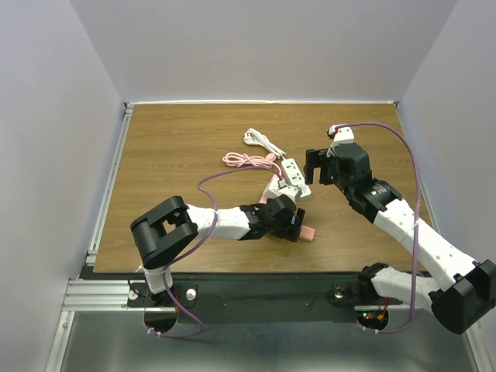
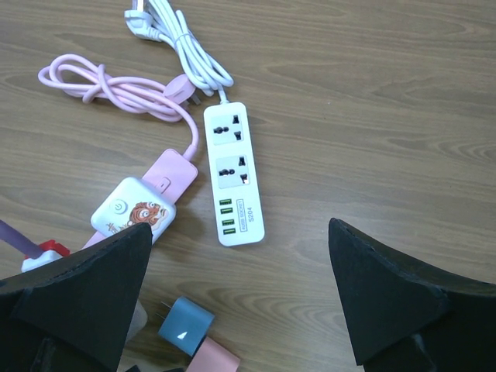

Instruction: Insert the plug

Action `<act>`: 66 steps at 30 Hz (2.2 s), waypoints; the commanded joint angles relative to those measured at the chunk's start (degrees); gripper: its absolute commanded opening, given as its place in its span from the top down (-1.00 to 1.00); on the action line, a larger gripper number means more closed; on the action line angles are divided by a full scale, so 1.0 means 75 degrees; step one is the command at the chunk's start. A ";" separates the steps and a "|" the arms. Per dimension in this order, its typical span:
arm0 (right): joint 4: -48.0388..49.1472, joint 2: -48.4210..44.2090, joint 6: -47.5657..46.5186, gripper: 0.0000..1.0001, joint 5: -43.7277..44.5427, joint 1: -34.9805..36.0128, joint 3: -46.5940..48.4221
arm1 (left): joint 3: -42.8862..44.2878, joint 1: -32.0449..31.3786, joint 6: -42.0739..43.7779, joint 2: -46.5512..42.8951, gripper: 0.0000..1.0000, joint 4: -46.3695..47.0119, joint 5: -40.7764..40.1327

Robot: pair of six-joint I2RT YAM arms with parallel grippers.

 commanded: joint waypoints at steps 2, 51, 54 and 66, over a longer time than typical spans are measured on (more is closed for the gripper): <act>0.0352 -0.0219 -0.0024 -1.00 -0.0008 -0.0042 -0.0107 | 0.0450 -0.0061 -0.0038 0.0277 -0.64 -0.0058 -0.0277; 0.1101 -0.0102 0.3021 -0.97 -0.4517 -0.0066 0.0280 | -0.1753 0.0864 0.0442 -0.4749 1.00 0.1383 -0.1683; 0.1615 0.0097 0.3443 -0.96 -0.5219 -0.0066 0.0163 | -0.1741 0.0864 0.0536 -0.4808 1.00 0.1570 -0.1742; 0.2238 0.0332 0.4136 -0.92 -0.5620 -0.0019 -0.0552 | -0.1589 0.0864 0.0676 -0.4773 1.00 0.1911 -0.1731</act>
